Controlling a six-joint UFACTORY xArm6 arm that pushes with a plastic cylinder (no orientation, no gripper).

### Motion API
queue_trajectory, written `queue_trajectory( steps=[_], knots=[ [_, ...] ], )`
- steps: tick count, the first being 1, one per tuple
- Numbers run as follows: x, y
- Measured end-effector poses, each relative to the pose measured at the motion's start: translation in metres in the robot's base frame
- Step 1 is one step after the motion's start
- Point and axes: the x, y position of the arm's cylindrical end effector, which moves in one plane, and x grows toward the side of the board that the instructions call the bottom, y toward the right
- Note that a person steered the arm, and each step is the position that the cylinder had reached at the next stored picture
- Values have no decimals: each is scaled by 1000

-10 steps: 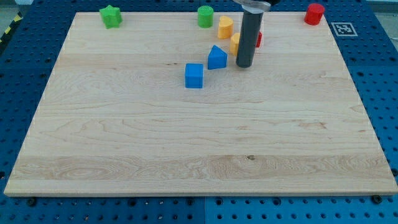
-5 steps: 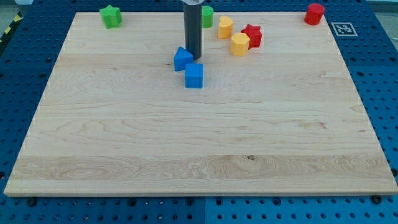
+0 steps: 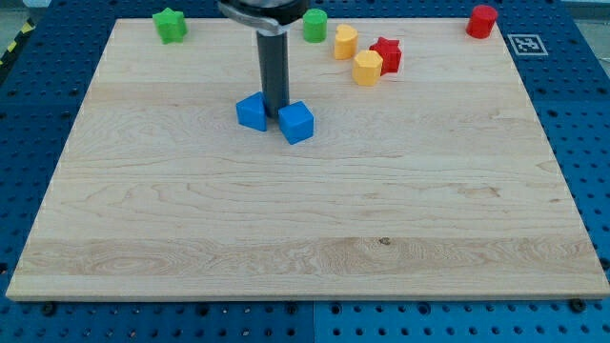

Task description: Push blue triangle towards center left

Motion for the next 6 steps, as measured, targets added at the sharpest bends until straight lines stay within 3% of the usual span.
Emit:
queue_trajectory(
  steps=[4, 6],
  knots=[
    [6, -99],
    [6, -122]
  ],
)
